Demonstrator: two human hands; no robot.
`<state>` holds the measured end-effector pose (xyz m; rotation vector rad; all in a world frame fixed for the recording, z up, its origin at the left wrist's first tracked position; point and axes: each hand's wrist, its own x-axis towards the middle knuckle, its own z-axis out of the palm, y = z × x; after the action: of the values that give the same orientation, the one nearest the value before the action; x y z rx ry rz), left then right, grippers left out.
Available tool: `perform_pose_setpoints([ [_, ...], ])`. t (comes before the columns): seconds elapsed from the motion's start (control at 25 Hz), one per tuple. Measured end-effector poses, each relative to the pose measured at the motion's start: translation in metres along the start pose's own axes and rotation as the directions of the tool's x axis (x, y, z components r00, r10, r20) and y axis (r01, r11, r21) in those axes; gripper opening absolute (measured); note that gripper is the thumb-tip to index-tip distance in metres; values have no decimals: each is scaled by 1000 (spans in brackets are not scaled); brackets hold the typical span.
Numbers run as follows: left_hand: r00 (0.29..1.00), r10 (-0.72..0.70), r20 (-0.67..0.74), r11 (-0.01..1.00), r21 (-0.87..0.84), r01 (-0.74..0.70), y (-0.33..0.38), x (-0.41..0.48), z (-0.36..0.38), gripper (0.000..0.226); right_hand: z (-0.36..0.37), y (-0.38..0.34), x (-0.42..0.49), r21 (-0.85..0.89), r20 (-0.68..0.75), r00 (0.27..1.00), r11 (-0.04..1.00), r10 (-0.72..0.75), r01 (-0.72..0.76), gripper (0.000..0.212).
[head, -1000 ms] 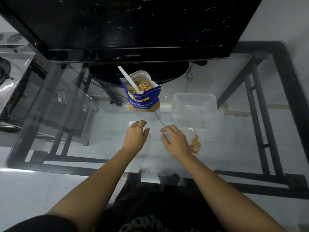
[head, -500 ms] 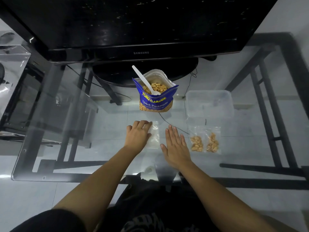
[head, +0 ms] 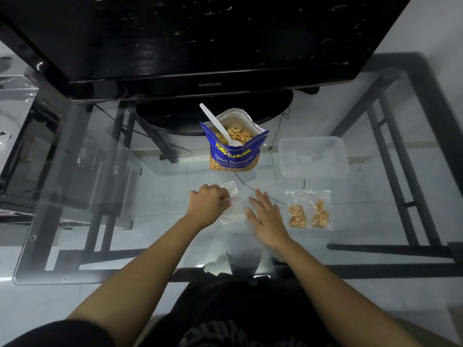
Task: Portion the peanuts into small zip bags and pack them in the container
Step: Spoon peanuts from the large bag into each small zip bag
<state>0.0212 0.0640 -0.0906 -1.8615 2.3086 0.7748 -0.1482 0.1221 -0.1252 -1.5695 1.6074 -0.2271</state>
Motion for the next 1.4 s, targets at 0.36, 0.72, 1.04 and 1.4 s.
perform_pose_setpoints([
  [0.36, 943, -134, 306, 55, -947, 316, 4, -30, -47, 12, -38, -55, -16, 746, -146, 974, 666, 172, -5, 16],
  [0.72, 990, -49, 130, -124, -985, 123, 18, -31, -85, 27, -101, -69, -24, 708, -186, 982, 698, 33, 110, 26],
  [1.04, 995, -43, 95, -119, -989, 89, 33, -34, -99, 35, -124, -71, -27, 663, -207, 978, 734, -10, 148, 33],
  [1.4, 947, -237, -216, 545, -837, -55, 41, -32, -103, 41, -129, -73, -24, 638, -239, 970, 744, -53, 198, 48],
])
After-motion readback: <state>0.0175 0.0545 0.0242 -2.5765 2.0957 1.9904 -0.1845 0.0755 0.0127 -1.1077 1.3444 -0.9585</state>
